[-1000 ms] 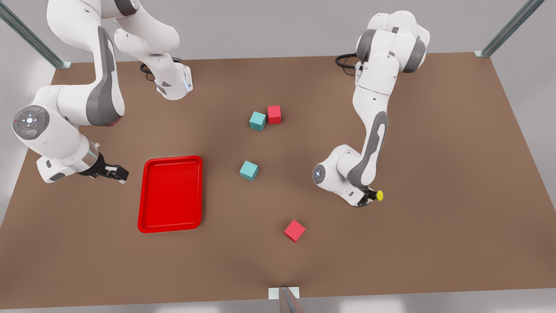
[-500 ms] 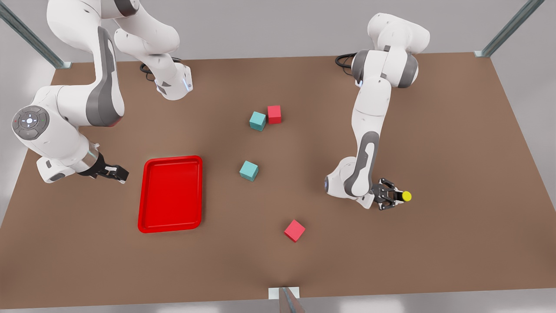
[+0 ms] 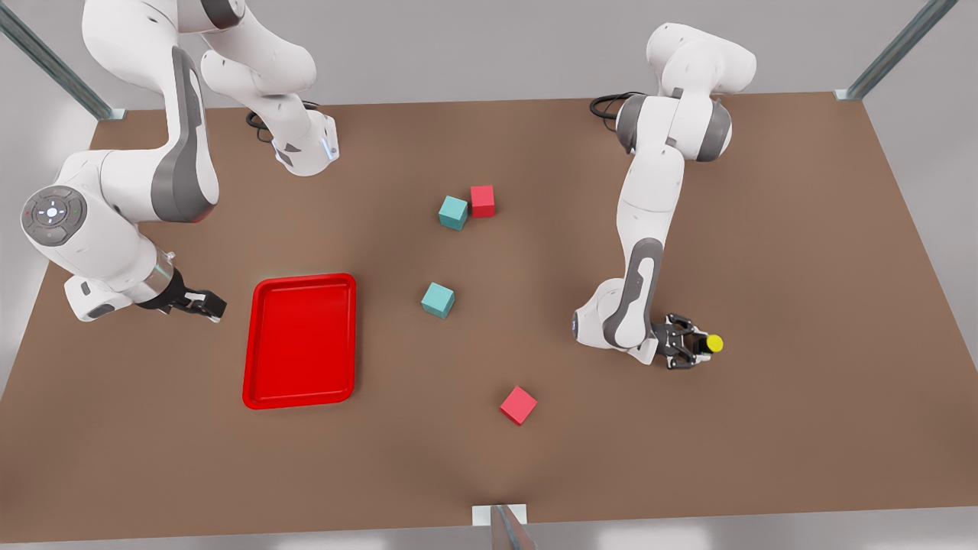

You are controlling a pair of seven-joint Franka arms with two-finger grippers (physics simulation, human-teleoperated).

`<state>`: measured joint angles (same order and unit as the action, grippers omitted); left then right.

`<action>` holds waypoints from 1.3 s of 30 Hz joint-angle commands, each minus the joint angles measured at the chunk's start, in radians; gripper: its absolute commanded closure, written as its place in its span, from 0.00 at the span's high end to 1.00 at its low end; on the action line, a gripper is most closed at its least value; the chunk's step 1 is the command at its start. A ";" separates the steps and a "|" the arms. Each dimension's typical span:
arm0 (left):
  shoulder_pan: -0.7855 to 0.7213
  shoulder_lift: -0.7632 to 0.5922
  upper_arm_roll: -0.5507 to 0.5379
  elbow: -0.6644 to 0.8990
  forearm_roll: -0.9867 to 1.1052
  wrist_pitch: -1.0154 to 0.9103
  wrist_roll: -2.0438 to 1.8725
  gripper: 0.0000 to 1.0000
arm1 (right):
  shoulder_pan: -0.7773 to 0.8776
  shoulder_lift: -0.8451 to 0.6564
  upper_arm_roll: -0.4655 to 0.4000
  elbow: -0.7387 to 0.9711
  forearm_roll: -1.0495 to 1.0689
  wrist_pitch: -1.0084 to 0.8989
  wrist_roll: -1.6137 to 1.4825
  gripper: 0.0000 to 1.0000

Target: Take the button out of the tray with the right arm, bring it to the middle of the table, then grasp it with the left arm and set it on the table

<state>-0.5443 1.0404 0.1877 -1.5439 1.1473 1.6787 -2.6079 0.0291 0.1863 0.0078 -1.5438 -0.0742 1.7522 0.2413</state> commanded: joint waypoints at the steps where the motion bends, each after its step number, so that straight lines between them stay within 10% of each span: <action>1: 0.000 0.000 -0.001 0.001 0.000 -0.008 -0.089 1.00 | 0.000 -0.001 0.000 0.001 0.001 0.001 -0.002 1.00; 12: -0.095 -0.036 -0.010 -0.068 -0.078 -0.099 -0.104 1.00 | 0.000 -0.001 0.000 0.001 -0.001 0.009 -0.008 1.00; 21: -0.175 -0.327 -0.088 -0.260 -0.205 -0.237 0.006 1.00 | 0.002 0.009 0.001 0.010 -0.001 0.009 -0.008 1.00; 25: -0.072 -0.723 -0.076 -0.096 -0.605 -0.197 0.868 1.00 | 0.002 0.009 0.006 0.010 -0.001 0.009 -0.008 1.00; 31: 0.266 -0.862 -0.062 0.085 -1.156 -0.301 2.720 1.00 | 0.000 0.009 0.005 0.010 -0.001 0.009 -0.010 1.00; 34: 0.471 -1.057 -0.195 -0.149 -1.216 -0.062 2.826 1.00 | 0.000 0.009 0.006 0.010 -0.001 0.009 -0.010 1.00; 39: 0.469 -0.884 -0.194 0.036 -1.221 -0.079 2.741 1.00 | 0.002 0.015 0.006 0.017 -0.001 0.009 -0.008 1.00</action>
<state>-0.0357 0.1515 -0.0045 -1.5148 -0.0480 1.5571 -1.2178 0.0302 0.2010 0.0138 -1.5281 -0.0757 1.7613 0.2345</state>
